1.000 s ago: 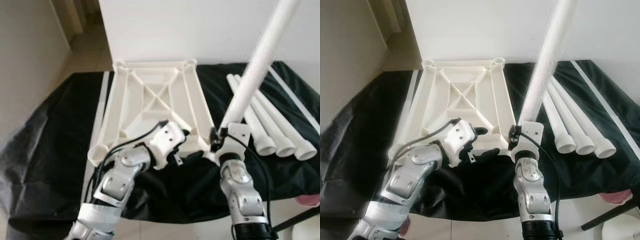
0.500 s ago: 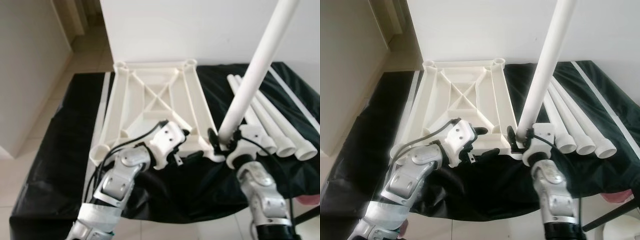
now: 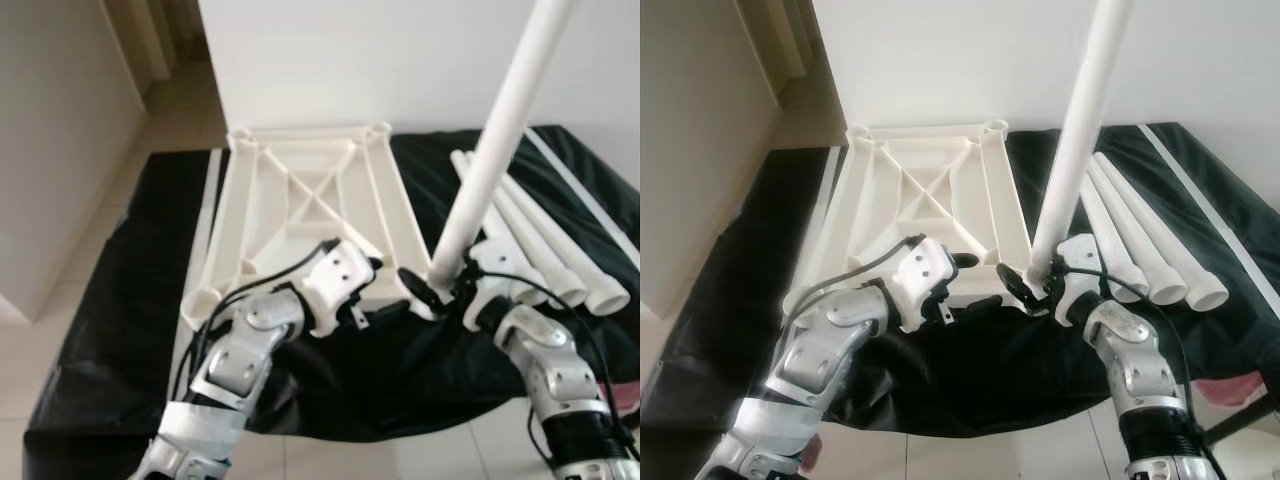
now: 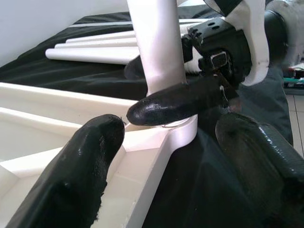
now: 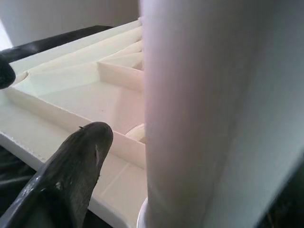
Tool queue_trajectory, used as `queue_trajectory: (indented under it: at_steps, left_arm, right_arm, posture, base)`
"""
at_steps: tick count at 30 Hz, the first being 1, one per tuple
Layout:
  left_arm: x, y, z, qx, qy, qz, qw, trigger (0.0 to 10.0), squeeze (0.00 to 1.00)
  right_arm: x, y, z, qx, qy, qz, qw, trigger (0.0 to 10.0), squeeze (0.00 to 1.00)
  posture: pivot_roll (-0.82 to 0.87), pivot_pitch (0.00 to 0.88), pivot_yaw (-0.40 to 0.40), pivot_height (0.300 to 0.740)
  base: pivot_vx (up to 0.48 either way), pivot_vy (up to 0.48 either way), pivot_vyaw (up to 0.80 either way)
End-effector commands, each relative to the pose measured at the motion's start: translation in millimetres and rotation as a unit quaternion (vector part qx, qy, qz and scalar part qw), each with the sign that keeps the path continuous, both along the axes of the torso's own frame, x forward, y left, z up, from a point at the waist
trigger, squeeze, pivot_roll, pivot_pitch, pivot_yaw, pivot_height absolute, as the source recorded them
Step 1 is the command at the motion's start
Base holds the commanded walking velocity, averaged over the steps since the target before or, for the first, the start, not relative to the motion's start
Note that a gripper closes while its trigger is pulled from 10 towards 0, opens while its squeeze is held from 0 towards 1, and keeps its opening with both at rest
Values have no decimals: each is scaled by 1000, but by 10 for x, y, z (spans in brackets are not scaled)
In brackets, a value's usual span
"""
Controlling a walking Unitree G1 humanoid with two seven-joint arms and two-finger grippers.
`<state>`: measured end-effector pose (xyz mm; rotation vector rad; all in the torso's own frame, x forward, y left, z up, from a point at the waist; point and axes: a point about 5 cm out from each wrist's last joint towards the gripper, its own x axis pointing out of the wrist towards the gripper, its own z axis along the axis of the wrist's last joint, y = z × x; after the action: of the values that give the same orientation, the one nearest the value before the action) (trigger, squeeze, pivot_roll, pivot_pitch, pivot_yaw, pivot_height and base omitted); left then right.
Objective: Building children table
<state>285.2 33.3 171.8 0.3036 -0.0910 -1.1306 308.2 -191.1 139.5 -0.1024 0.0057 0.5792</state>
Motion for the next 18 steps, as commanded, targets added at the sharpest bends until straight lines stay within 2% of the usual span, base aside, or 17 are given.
queue_trajectory:
  at_steps: [1,5,6,7,8,18]
  left_arm:
    - [9,-4,-5,0,-5,9,1000,10000,0]
    - [-24,-15,-25,3,-2,1,1000,10000,0]
    - [-29,-18,-27,2,-2,0,1000,10000,0]
    - [-29,-18,-27,2,-2,0,1000,10000,0]
    - [-31,-21,-28,2,-1,0,1000,10000,0]
    - [-42,-25,-72,5,5,3,1000,10000,0]
  right_arm:
    - [47,23,-49,-17,9,20,1000,10000,0]
    - [148,5,-110,-31,20,34,999,10000,0]
    - [158,-1,-122,-34,22,34,999,4353,0]
    - [158,-1,-122,-34,22,34,999,4353,0]
    - [169,-11,-132,-34,23,36,999,118,0]
    - [112,-39,-330,-30,54,34,997,0,0]
  posture:
    - [-108,0,44,740]
    - [-104,0,40,740]
    - [-104,0,38,740]
    - [-104,0,38,740]
    - [-101,0,36,740]
    - [-93,0,33,740]
  base:
    - [0,0,0]
    - [0,0,0]
    - [0,0,0]
    - [0,0,0]
    - [0,0,0]
    - [0,0,0]
